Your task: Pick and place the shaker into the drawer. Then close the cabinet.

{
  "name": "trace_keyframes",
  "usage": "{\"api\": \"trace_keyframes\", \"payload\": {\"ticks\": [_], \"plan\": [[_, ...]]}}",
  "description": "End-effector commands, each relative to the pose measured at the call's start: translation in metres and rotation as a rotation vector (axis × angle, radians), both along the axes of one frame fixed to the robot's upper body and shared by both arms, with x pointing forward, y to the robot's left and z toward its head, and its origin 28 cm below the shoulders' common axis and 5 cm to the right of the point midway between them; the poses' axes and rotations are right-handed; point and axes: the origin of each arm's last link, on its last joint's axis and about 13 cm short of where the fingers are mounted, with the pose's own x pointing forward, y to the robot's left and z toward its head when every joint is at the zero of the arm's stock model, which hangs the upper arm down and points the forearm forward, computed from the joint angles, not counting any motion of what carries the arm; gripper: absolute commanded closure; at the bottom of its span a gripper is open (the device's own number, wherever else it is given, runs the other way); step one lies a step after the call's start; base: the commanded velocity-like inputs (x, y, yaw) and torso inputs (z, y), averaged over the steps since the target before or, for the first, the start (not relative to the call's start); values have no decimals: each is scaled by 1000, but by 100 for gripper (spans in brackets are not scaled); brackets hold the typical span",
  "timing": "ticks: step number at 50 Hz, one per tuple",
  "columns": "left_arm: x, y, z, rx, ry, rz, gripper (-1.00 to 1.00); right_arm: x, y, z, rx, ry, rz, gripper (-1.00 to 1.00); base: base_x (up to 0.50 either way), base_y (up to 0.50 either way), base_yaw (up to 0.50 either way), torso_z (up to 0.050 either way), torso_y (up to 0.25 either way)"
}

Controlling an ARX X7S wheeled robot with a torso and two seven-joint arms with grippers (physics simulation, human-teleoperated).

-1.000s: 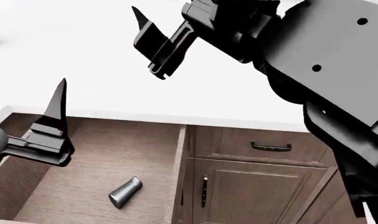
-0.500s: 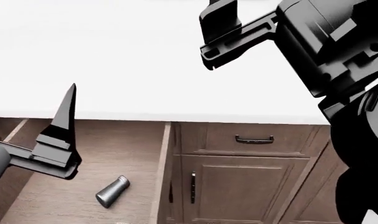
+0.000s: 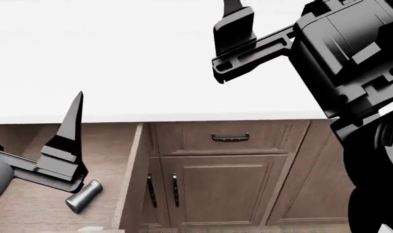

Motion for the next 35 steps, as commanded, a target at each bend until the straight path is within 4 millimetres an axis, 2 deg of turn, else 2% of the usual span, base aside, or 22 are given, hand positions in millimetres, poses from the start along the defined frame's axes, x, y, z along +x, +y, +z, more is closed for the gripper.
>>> {"api": "trace_keyframes", "payload": {"ticks": [1, 35], "plan": [[-1, -1, -2, -2, 4, -3, -100, -1, 1, -3, 33, 22, 32, -100, -79, -498, 0, 0, 0], [-2, -2, -8, -1, 21, -23, -100, 0, -1, -21, 64, 96, 74, -100, -155, -496, 0, 0, 0]]}}
